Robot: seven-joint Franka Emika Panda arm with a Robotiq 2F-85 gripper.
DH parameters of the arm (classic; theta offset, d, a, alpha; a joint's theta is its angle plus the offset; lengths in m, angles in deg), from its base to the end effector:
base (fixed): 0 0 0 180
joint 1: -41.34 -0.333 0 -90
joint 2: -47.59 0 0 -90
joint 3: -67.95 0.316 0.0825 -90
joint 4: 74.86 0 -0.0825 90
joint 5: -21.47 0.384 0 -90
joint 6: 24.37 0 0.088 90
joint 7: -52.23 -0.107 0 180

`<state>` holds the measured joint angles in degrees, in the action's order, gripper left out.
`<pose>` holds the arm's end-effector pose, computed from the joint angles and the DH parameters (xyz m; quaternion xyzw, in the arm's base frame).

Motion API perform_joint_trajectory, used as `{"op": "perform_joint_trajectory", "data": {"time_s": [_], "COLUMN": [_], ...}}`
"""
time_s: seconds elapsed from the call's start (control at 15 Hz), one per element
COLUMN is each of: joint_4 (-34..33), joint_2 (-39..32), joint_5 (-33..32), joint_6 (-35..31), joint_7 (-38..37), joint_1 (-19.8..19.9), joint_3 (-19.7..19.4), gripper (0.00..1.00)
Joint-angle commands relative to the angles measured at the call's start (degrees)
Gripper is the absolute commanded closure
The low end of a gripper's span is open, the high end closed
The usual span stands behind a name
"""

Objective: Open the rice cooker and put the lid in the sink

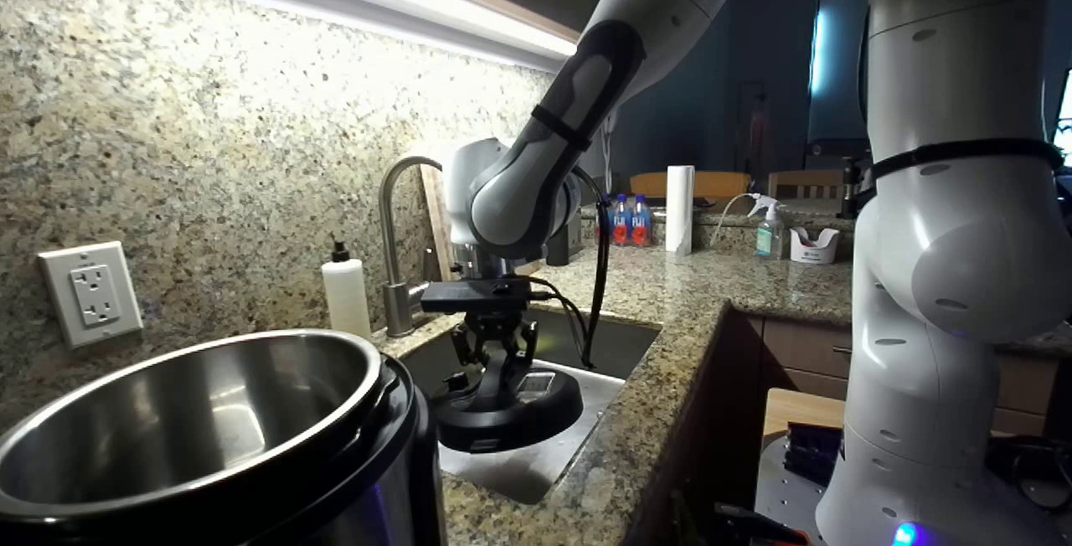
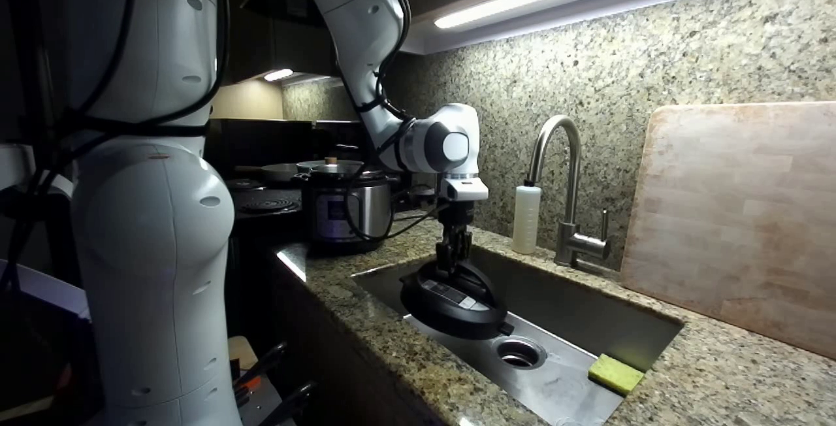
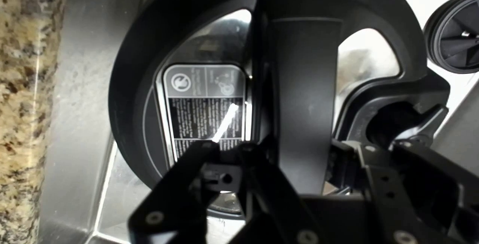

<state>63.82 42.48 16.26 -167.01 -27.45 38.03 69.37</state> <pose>0.4878 0.0409 0.2706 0.8149 -0.5789 0.0102 0.0260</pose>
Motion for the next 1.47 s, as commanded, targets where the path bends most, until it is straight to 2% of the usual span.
{"op": "perform_joint_trajectory", "data": {"time_s": [0.0,0.87,1.4], "joint_4": [0.58,-0.48,-3.74], "joint_2": [0.67,-2.86,-5.76], "joint_5": [-2.23,-1.52,-2.13], "joint_6": [-1.7,-2.49,-0.79], "joint_7": [-3.3,-7.8,-10.57], "joint_1": [-0.8,-2.51,-3.96], "joint_3": [-0.62,-1.39,-2.23], "gripper": [0.92,0.92,0.92]}}
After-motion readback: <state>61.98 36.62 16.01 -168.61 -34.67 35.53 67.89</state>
